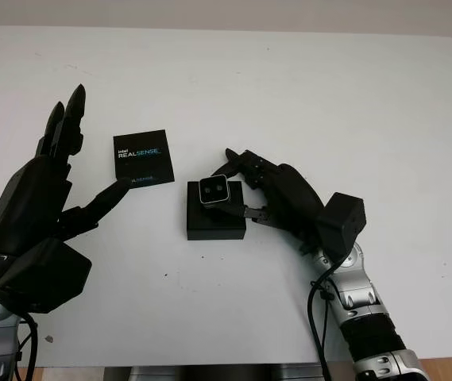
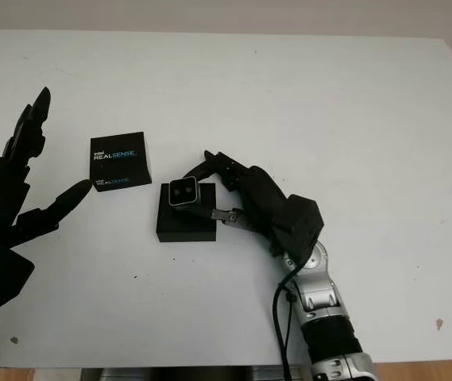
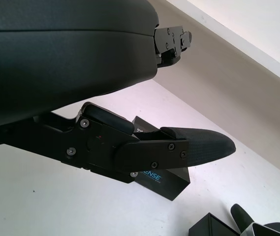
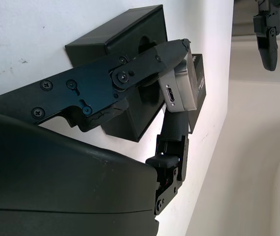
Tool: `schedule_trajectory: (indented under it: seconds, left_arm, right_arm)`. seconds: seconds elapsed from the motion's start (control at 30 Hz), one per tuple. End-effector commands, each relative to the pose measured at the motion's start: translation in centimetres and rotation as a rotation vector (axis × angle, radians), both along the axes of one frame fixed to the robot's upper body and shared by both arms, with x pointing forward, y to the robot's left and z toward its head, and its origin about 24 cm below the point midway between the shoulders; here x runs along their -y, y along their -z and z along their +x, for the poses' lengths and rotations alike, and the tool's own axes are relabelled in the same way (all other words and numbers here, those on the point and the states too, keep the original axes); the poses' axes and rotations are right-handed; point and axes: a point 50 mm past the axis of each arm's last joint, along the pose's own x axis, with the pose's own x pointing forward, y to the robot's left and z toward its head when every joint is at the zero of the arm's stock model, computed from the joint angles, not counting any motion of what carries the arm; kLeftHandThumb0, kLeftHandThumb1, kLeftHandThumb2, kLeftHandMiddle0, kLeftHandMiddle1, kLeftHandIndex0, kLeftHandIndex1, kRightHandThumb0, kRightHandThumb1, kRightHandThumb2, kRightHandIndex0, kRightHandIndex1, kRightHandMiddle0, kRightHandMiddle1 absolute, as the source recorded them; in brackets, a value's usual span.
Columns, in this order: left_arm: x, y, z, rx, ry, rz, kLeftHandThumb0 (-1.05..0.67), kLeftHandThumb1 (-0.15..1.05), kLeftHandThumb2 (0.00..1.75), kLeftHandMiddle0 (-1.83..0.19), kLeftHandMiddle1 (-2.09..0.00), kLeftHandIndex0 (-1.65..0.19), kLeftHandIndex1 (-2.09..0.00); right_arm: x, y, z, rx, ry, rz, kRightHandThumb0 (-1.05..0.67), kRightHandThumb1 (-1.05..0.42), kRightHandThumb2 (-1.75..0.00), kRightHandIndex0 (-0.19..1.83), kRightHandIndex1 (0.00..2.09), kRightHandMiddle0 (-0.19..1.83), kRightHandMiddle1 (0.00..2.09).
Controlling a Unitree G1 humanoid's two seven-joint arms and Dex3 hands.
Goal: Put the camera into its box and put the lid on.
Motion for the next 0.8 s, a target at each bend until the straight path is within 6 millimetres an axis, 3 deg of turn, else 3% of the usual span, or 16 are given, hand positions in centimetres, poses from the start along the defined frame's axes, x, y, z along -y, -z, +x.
schedule_trajectory:
  seconds: [0.0,0.77]
  left_arm:
    - [-0.04,0.01,-0.08,0.001,0.005,0.006,-0.82,1.05,0.48,0.19,0.00,0.19,-0.05]
    - [-0.03,0.16,-0.22,-0.013,-0.016,0.008,-0.83,1.05,0.47,0.19,0.00,0.16,-0.05]
  right_arm:
    - [0.22,0.31,-0.50,0.003,-0.002,-0.011,-0.52,-1.02,-0.06,0.11,0.05,0.43,1.58]
    - [-0.60,0.87,-0.86,-0.031,-0.013,0.017,-0.48,-1.02,-0.05,0.10,0.05,0.38,1.64]
